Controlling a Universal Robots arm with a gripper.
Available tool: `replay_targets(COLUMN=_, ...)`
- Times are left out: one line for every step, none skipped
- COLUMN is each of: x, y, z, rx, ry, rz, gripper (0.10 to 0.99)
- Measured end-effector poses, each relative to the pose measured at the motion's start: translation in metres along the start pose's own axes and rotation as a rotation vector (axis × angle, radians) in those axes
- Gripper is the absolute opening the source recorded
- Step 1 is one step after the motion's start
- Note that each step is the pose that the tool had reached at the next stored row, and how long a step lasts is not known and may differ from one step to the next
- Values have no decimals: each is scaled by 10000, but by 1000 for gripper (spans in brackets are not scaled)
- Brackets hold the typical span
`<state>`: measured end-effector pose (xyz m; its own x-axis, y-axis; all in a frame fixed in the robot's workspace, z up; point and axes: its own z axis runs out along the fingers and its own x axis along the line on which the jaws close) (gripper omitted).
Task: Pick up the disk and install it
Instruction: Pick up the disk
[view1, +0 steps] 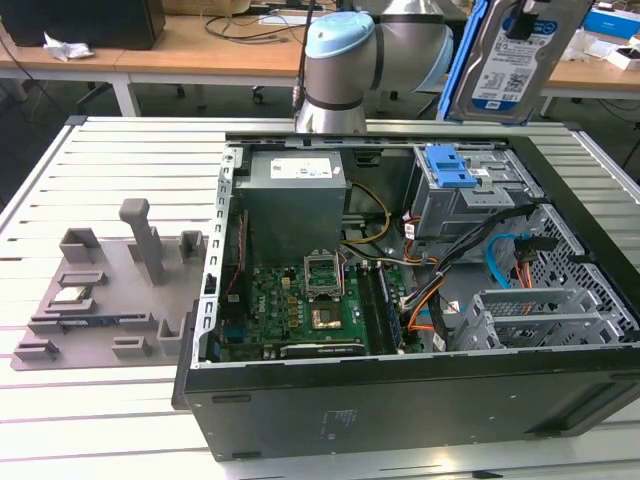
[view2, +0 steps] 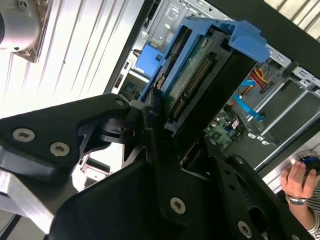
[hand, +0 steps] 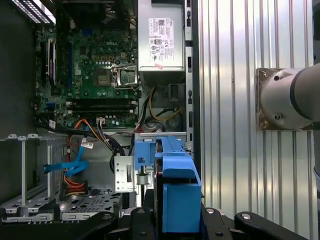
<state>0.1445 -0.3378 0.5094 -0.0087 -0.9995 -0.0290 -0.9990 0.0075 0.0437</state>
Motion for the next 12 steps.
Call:
replay_targets(x=0, y=-51, z=-2, rx=-5, ry=0, rz=1, gripper=361)
replay_targets(x=0, y=-79, z=-3, rx=-8, ry=0, rz=1, gripper=361)
replay_targets(x=-1, y=-112, z=-5, rx=-12, ry=0, rz=0, gripper=361)
replay_targets(x=-1, y=-137, z=-6, rx=-14, ry=1, rz=0, gripper=361)
replay_targets(x=-1, y=-171, z=-7, rx=-18, ry=0, rz=1, gripper=361)
replay_targets(x=-2, y=-214, z=-9, rx=-22, ry=0, rz=1, gripper=361)
replay_targets(x=-3, y=-284, z=-13, rx=-29, ry=1, rz=1, gripper=361)
replay_targets(x=-3, y=-318, z=-14, rx=-33, ry=0, rz=1, gripper=361)
replay_targets(x=-3, y=-343, z=-15, rx=-35, ry=0, rz=1, gripper=361)
replay_targets(x=-3, y=-373, z=-16, rx=-39, ry=0, rz=2, gripper=361)
replay_targets(x=-3, y=-384, z=-17, rx=-40, ry=0, rz=1, gripper=361)
replay_targets(x=-4, y=-390, z=-16, rx=-40, ry=-1, rz=1, gripper=361)
